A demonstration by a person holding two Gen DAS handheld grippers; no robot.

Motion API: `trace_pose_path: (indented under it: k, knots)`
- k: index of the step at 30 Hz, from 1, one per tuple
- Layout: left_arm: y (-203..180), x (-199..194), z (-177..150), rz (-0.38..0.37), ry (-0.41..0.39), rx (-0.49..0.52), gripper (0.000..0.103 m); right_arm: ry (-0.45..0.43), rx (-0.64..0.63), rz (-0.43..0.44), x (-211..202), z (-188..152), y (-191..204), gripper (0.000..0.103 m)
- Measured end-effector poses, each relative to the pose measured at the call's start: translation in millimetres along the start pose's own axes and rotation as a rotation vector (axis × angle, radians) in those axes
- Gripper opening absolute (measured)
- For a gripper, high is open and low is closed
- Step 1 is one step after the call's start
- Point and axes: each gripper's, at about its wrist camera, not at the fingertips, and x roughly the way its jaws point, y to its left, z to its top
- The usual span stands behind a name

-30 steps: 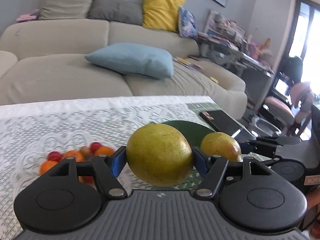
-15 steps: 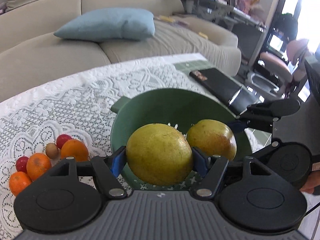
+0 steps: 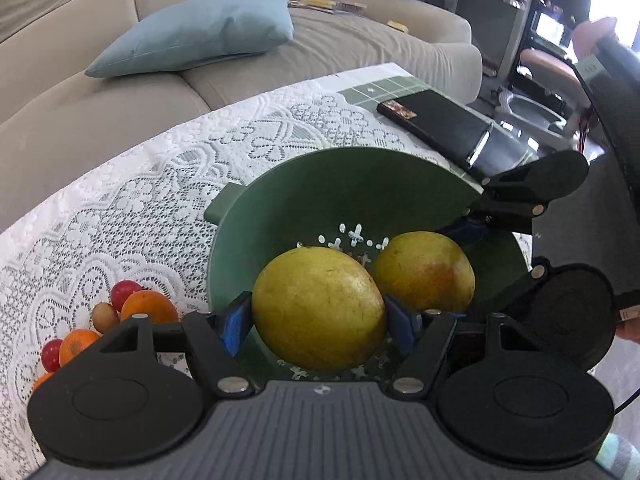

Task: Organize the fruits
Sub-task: 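Lower the pear into the colander and open the left gripper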

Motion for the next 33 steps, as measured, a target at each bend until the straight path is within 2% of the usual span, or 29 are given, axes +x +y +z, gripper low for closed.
trace_pose_path:
  k: [3, 11, 17, 22, 24, 33]
  knots:
    - [-1, 5, -1, -0.018, 0.026, 0.002, 0.080, 0.036, -0.056, -0.030, 5, 0, 7, 0.062]
    - [-7, 6, -2, 0.012, 0.042, 0.053, 0.080, 0.061, -0.117, -0.049, 6, 1, 10, 0.063]
    - [-6, 6, -2, 0.012, 0.048, 0.055, 0.080, 0.064, -0.115, -0.048, 5, 2, 10, 0.063]
    - [-5, 5, 0, 0.006, 0.040, 0.051, 0.084, 0.090, -0.115, -0.041, 4, 4, 8, 0.063]
    - [-4, 1, 2, -0.007, 0.020, 0.047, 0.086, 0.079, -0.119, -0.042, 0, 6, 5, 0.070]
    - [3, -9, -2, 0.000, -0.011, -0.010, 0.088, 0.037, -0.064, -0.029, -18, 3, 0, 0.071]
